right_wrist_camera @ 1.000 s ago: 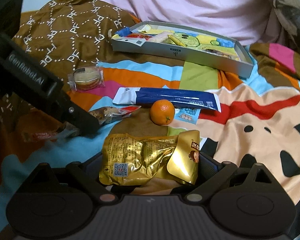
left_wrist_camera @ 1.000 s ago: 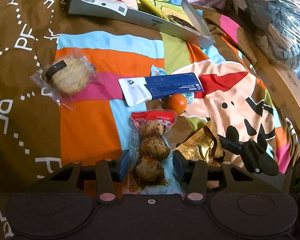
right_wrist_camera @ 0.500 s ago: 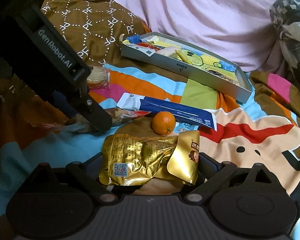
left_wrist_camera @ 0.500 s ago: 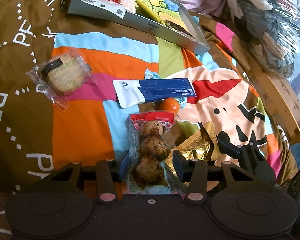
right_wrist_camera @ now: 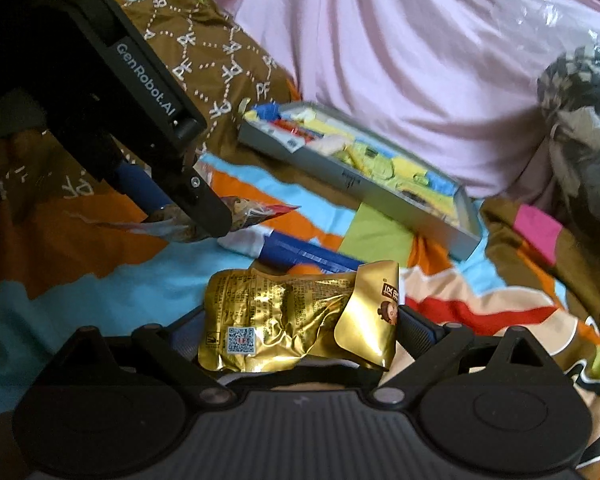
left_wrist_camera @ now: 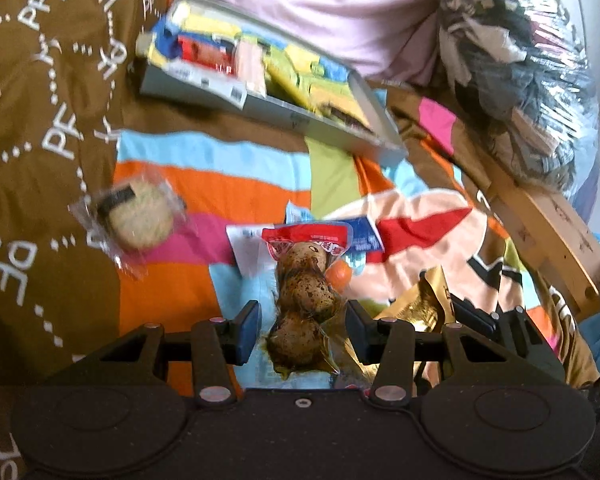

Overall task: Organize snacks
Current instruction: 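Lift the quail-egg pack and gold foil pack and carry both toward the tray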

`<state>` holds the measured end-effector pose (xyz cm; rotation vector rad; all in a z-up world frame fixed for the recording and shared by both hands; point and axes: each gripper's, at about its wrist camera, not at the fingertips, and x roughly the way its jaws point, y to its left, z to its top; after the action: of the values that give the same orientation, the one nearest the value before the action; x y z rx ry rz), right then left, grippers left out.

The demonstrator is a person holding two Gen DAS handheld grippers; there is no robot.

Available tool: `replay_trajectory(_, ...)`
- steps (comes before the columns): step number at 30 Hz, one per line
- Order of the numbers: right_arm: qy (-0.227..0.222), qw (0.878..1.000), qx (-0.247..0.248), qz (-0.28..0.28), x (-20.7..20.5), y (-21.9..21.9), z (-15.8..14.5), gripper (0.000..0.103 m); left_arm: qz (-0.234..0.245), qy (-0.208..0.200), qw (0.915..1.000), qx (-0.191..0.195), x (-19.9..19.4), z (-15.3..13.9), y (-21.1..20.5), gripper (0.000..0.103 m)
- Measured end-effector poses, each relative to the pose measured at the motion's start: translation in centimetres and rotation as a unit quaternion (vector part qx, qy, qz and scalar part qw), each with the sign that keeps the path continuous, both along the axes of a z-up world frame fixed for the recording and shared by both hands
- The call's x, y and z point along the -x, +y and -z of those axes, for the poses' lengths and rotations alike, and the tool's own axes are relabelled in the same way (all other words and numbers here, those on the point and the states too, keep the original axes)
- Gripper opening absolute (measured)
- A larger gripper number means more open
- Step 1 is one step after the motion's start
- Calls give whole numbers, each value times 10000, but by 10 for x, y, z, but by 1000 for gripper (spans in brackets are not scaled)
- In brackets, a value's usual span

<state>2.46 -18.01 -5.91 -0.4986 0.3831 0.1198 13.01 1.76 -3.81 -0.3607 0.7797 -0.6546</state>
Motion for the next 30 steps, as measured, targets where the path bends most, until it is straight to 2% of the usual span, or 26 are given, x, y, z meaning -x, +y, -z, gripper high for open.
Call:
replay_trajectory(6,-137,9999,-32,-23,-2,-4,-8,98,-257,-120,9994,219,-2,-6,7,48)
replay_trajectory(10,-156,9998,-125,-37,-10,-10,-17,98,-640,-443,9960,441,-3,-17,16,48)
replay_trajectory(11,-179,9997,-162,-32,-12,-12,-20,98,-743,-536,9944,529,-4,-21,19,46)
replay_trajectory(12,-212,9996,-209,-28,-14,-14,-24,98,-846,-644,9924,620,-6,-25,22,37)
replay_trajectory(14,-234,9994,-264,-22,-20,-17,-30,98,-976,-736,9899,711,-12,-32,26,37)
replay_trajectory(17,-204,9993,-310,32,-31,-20,-36,98,-1025,-587,9907,677,-22,-29,27,38)
replay_trajectory(18,-185,9993,-317,41,-33,-21,-36,98,-1012,-489,9917,631,-25,-26,27,41)
replay_trajectory(22,-90,9992,-393,62,-34,-23,-33,98,-772,-195,9968,108,-28,-10,20,45)
replay_trajectory(25,-96,9993,-353,55,-31,-23,-29,98,-348,-175,9983,-422,-26,-5,5,56)
replay_trajectory(27,-124,9994,-308,47,-30,-23,-28,98,-8,-290,9961,-831,-22,-3,-9,66)
replay_trajectory(30,-132,9995,-282,74,-28,-25,-28,98,323,-414,9880,-1450,-20,4,-29,70)
